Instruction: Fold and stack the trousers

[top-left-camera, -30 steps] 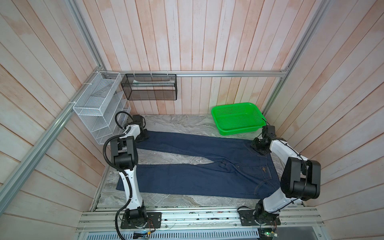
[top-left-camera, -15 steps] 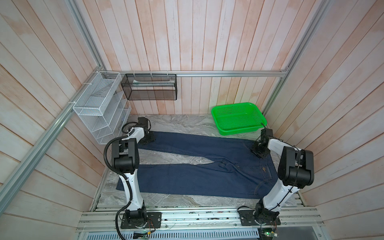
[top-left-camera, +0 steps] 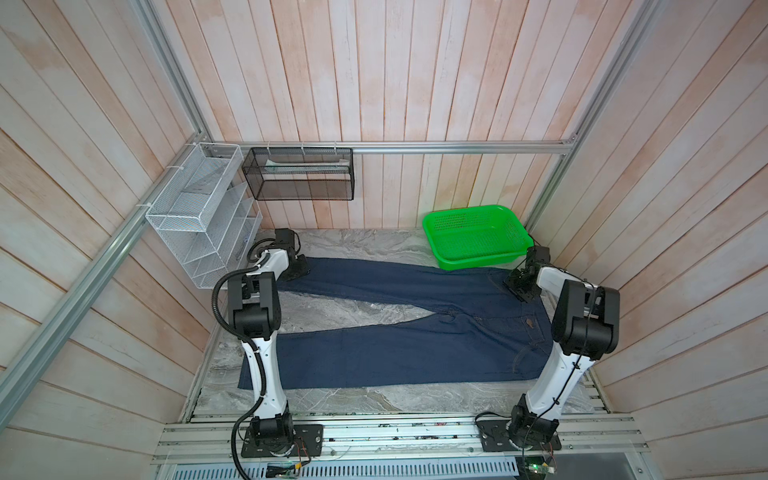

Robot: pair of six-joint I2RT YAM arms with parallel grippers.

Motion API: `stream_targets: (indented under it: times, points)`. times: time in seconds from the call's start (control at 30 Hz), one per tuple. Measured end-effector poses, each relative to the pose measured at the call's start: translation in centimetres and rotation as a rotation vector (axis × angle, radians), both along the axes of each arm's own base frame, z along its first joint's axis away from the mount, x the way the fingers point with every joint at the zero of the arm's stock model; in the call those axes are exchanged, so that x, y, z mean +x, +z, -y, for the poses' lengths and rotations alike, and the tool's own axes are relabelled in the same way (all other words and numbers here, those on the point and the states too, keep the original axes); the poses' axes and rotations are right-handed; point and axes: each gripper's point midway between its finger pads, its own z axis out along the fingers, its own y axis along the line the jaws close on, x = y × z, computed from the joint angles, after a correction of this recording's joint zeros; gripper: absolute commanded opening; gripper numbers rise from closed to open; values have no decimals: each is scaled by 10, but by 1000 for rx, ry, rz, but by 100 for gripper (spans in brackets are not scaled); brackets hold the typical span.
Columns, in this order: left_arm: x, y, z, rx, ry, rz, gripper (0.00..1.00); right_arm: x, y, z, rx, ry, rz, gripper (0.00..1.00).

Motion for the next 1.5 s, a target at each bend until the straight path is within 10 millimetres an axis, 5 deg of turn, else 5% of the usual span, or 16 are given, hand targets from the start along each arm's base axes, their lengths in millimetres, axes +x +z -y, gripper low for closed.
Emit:
stream_targets:
  times: [0.13,0.27,0.4,0.47,0.6,0.8,0.97,1.23,1.5]
  points:
    - [-10,4,4,-18,-8,-4,62,-13,9,-3,2,7,-18,50]
    - [-32,24,9,-21,-4,-8,72,-36,57,-3,-28,-13,23,54]
    - [-50,101,19,-17,-6,136,75,-51,131,3,-84,-61,174,55]
    - [-63,143,25,-19,-5,233,75,-65,153,3,-96,-95,231,55]
    - [-104,195,31,-31,5,371,75,-110,142,4,-83,-175,218,55]
    - [-165,161,34,-48,21,292,75,-172,92,4,-44,-277,99,54]
    - [-194,130,37,-77,22,212,75,-183,84,4,-21,-292,103,51]
    - [-202,130,44,-132,7,214,75,-152,93,25,2,-267,224,49]
    - [-201,148,36,-94,16,255,79,-84,114,54,-87,-171,353,48]
